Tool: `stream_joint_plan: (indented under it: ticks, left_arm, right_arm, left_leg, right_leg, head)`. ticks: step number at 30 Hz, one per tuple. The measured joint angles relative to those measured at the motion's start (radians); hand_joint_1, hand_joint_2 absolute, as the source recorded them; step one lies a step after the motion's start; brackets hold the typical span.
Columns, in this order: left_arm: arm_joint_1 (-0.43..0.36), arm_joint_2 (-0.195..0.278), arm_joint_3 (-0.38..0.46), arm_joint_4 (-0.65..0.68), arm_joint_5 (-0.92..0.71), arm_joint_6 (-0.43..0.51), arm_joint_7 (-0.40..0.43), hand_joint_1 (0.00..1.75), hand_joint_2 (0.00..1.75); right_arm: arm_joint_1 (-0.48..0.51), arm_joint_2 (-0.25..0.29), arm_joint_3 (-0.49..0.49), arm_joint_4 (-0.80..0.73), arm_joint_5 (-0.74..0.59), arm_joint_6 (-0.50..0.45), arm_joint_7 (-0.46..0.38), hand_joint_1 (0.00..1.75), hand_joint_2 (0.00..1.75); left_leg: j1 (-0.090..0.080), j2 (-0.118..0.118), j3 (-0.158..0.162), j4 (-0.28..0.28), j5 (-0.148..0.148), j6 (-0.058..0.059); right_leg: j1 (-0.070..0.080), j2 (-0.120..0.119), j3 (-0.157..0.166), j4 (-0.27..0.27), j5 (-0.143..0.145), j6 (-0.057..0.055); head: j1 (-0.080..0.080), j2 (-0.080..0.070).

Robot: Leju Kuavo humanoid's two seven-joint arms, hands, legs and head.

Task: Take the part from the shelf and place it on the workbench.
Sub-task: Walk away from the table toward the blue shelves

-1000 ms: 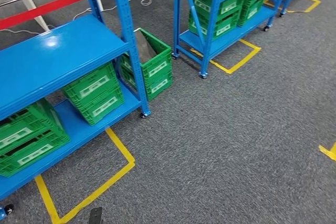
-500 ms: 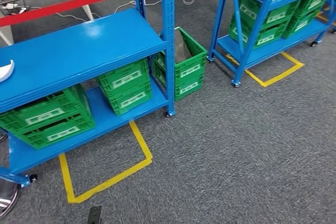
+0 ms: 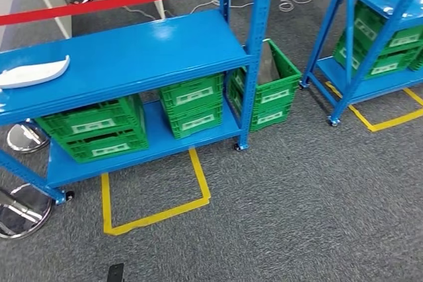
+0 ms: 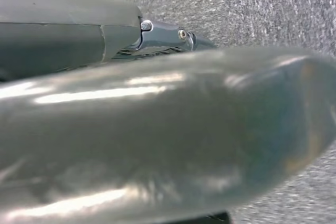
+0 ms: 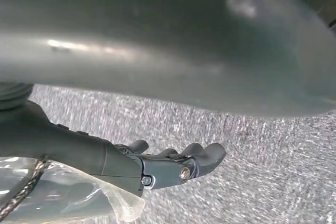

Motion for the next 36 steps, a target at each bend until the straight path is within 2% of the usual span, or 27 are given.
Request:
stream_joint_plan:
  ticks: [2,3,4,6,7,8,9,10,11,12,13,14,15,17,18,19,21,23,24,25,27,29,30,31,33,34,36]
  left_arm:
    - [0.001,0.001,0.001,0.0,0.0,0.001,0.0,0.0,0.0]
    - [0.004,0.001,0.002,0.0,0.0,0.002,0.0,0.0,0.0]
    - [0.005,0.001,0.003,0.0,-0.002,0.005,0.001,0.0,0.0]
    - [0.003,-0.001,0.004,0.0,-0.01,0.012,0.004,0.0,0.0]
    - [0.002,-0.002,0.005,0.0,-0.016,0.016,0.007,0.0,0.0]
    - [0.002,-0.003,0.004,0.0,-0.019,0.018,0.009,0.0,0.0]
    - [0.002,-0.004,0.004,0.0,-0.02,0.02,0.01,0.0,0.0]
    - [0.003,-0.004,0.005,0.0,-0.017,0.022,0.011,0.0,0.0]
    - [0.003,-0.005,0.006,0.0,-0.012,0.025,0.011,0.0,0.0]
    - [0.003,-0.005,0.007,0.0,-0.007,0.028,0.009,0.0,0.0]
    - [0.002,-0.006,0.008,0.0,-0.001,0.031,0.007,0.0,0.0]
    - [0.001,-0.006,0.01,0.0,0.003,0.034,0.003,0.0,0.0]
    - [0.001,-0.006,0.011,0.0,0.007,0.036,0.0,0.0,0.0]
    - [0.003,-0.006,0.015,0.0,0.011,0.04,-0.007,0.0,0.0]
    - [0.005,-0.005,0.017,0.0,0.012,0.04,-0.009,0.0,0.0]
    - [0.005,-0.005,0.019,0.0,0.012,0.04,-0.012,0.0,0.0]
    - [0.003,-0.005,0.02,0.0,0.011,0.037,-0.018,0.0,0.0]
    - [0.001,-0.004,0.02,0.0,0.009,0.031,-0.024,0.0,0.0]
    - [0.002,-0.004,0.02,0.0,0.008,0.029,-0.026,0.0,0.0]
    - [0.004,-0.004,0.02,0.0,0.007,0.027,-0.028,0.0,0.0]
    - [0.006,-0.004,0.02,0.0,0.006,0.026,-0.03,0.0,0.0]
    - [0.003,-0.004,0.02,0.0,0.004,0.025,-0.032,0.0,0.0]
    - [0.002,-0.004,0.02,0.0,0.003,0.025,-0.033,0.0,0.0]
    - [0.001,-0.004,0.02,0.0,0.002,0.025,-0.034,0.0,0.0]
    - [0.004,-0.004,0.02,0.0,0.001,0.025,-0.035,0.0,0.0]
    - [0.005,-0.004,0.02,0.0,0.001,0.025,-0.035,0.0,0.0]
    - [0.003,-0.005,0.02,0.001,0.001,0.025,-0.037,0.0,0.0]
  right_arm:
    - [-0.004,0.0,0.004,0.0,0.002,-0.001,0.001,0.0,0.0]
    - [-0.006,0.0,0.006,-0.001,0.002,-0.002,0.001,0.0,0.0]
    - [-0.007,0.0,0.007,-0.001,0.0,-0.004,0.001,0.0,0.0]
    - [-0.006,0.0,0.008,-0.002,-0.004,-0.009,0.004,0.0,0.0]
    - [-0.005,-0.001,0.008,-0.002,-0.006,-0.011,0.008,0.0,0.0]
    - [-0.003,-0.001,0.007,-0.001,-0.008,-0.012,0.011,0.0,0.0]
    - [-0.001,-0.002,0.007,-0.001,-0.013,-0.013,0.013,0.0,0.0]
    - [0.0,-0.004,0.005,-0.001,-0.026,-0.016,0.012,0.0,0.0]
    - [0.001,-0.005,-0.001,-0.001,-0.045,-0.019,0.007,0.0,0.0]
    - [0.001,-0.006,-0.012,-0.001,-0.071,-0.022,-0.001,0.0,0.0]
    - [0.001,-0.006,-0.027,-0.001,-0.098,-0.025,-0.01,0.0,0.0]
    - [0.0,-0.007,-0.043,-0.001,-0.118,-0.027,-0.018,0.0,0.0]
    - [-0.001,-0.009,-0.059,-0.001,-0.131,-0.027,-0.023,0.0,0.0]
    - [-0.002,-0.016,-0.08,-0.001,-0.133,-0.027,-0.024,0.0,0.0]
    - [-0.002,-0.02,-0.085,-0.002,-0.128,-0.028,-0.023,0.0,0.0]
    - [-0.002,-0.022,-0.088,-0.002,-0.121,-0.03,-0.021,0.0,0.0]
    - [-0.001,-0.025,-0.091,-0.002,-0.107,-0.036,-0.014,0.0,0.0]
    - [0.002,-0.026,-0.092,-0.002,-0.091,-0.04,-0.002,0.0,0.0]
    - [0.002,-0.026,-0.092,-0.002,-0.084,-0.042,0.004,0.0,0.0]
    - [0.002,-0.027,-0.092,-0.002,-0.079,-0.042,0.008,0.0,0.0]
    - [0.0,-0.027,-0.092,-0.002,-0.074,-0.042,0.013,0.0,0.0]
    - [-0.001,-0.027,-0.092,-0.001,-0.074,-0.043,0.013,0.0,0.0]
    - [-0.002,-0.027,-0.092,-0.001,-0.074,-0.043,0.013,0.0,0.0]
    - [-0.003,-0.027,-0.092,-0.001,-0.074,-0.044,0.013,0.0,0.0]
    - [-0.007,-0.027,-0.092,-0.002,-0.073,-0.044,0.013,0.0,0.0]
    - [-0.008,-0.027,-0.092,-0.002,-0.072,-0.044,0.013,0.0,0.0]
    - [-0.006,-0.027,-0.092,-0.002,-0.071,-0.045,0.015,0.0,0.0]
  left_leg:
    - [0.002,-0.021,0.0,-0.008,0.0,0.007]
    - [0.005,-0.032,0.003,-0.013,0.002,0.011]
    - [0.009,-0.043,0.006,-0.018,0.005,0.015]
    - [0.015,-0.065,0.008,-0.023,0.006,0.021]
    - [0.016,-0.078,0.007,-0.022,0.006,0.023]
    - [0.016,-0.092,0.007,-0.022,0.006,0.024]
    - [0.017,-0.106,0.008,-0.022,0.006,0.024]
    - [0.018,-0.121,0.009,-0.021,0.005,0.023]
    - [0.019,-0.135,0.01,-0.019,0.004,0.021]
    - [0.021,-0.149,0.01,-0.017,0.002,0.017]
    - [0.021,-0.162,0.008,-0.012,0.0,0.012]
    - [0.021,-0.173,0.004,-0.009,-0.001,0.006]
    - [0.021,-0.184,0.0,-0.006,0.0,-0.001]
    - [0.023,-0.203,-0.007,-0.006,0.003,-0.013]
    - [0.023,-0.192,-0.01,0.001,-0.001,-0.018]
    - [0.022,-0.169,-0.02,0.021,-0.014,-0.023]
    - [0.021,-0.108,-0.065,0.12,-0.068,-0.031]
    - [0.023,-0.086,-0.126,0.248,-0.119,-0.036]
    - [0.024,-0.083,-0.139,0.278,-0.122,-0.036]
    - [0.024,-0.081,-0.134,0.269,-0.104,-0.035]
    - [0.021,-0.06,-0.074,0.15,-0.035,-0.024]
    - [0.008,-0.009,-0.017,0.036,-0.001,-0.008]
    - [0.002,0.009,-0.006,0.01,-0.001,-0.002]
    - [-0.002,0.013,-0.005,0.005,-0.007,0.002]
    - [0.001,-0.012,-0.003,-0.004,-0.003,0.01]
    - [0.005,-0.024,0.0,-0.01,0.001,0.015]
    - [0.013,-0.05,0.004,-0.019,0.007,0.023]
  right_leg:
    - [0.002,-0.02,0.01,-0.002,-0.005,0.009]
    - [0.001,-0.013,0.013,0.001,-0.011,0.014]
    - [-0.001,0.012,0.003,0.025,-0.029,0.019]
    - [-0.007,0.079,-0.057,0.142,-0.085,0.028]
    - [-0.01,0.1,-0.099,0.217,-0.113,0.031]
    - [-0.011,0.107,-0.133,0.271,-0.123,0.034]
    - [-0.013,0.109,-0.152,0.291,-0.114,0.035]
    - [-0.014,0.111,-0.151,0.27,-0.085,0.037]
    - [-0.016,0.119,-0.133,0.213,-0.041,0.038]
    - [-0.02,0.144,-0.107,0.146,-0.003,0.039]
    - [-0.024,0.172,-0.082,0.083,0.021,0.039]
    - [-0.027,0.195,-0.063,0.043,0.032,0.037]
    - [-0.028,0.21,-0.054,0.028,0.03,0.033]
    - [-0.027,0.192,-0.048,0.024,0.03,0.02]
    - [-0.027,0.179,-0.046,0.022,0.031,0.012]
    - [-0.027,0.165,-0.044,0.02,0.032,0.004]
    - [-0.025,0.133,-0.04,0.018,0.03,-0.008]
    - [-0.021,0.099,-0.037,0.018,0.026,-0.013]
    - [-0.02,0.082,-0.035,0.018,0.023,-0.014]
    - [-0.019,0.068,-0.032,0.018,0.021,-0.014]
    - [-0.016,0.044,-0.022,0.018,0.014,-0.011]
    - [-0.011,0.023,-0.017,0.018,0.005,-0.003]
    - [-0.009,0.011,-0.015,0.018,0.001,0.002]
    - [-0.007,0.0,-0.012,0.016,-0.001,0.007]
    - [-0.006,-0.015,0.0,0.013,-0.007,0.016]
    - [-0.007,0.001,-0.003,0.024,-0.019,0.021]
    - [-0.011,0.063,-0.045,0.109,-0.067,0.029]
  head:
    - [0.0,0.0]
    - [0.001,0.0]
    - [0.005,0.0]
    - [0.012,0.0]
    - [0.014,0.0]
    - [0.014,0.0]
    - [0.014,0.0]
    - [0.014,0.0]
    - [0.014,0.0]
    - [0.014,0.0]
    - [0.015,0.0]
    - [0.015,0.0]
    - [0.015,0.0]
    - [0.015,0.0]
    - [0.013,0.0]
    - [0.009,0.0]
    - [0.002,0.0]
    - [0.0,0.0]
    - [0.0,0.0]
    - [0.0,0.0]
    - [0.0,0.0]
    - [0.0,0.0]
    - [0.002,0.0]
    - [0.002,0.0]
    - [0.003,0.0]
    - [0.005,0.0]
    - [0.012,0.0]
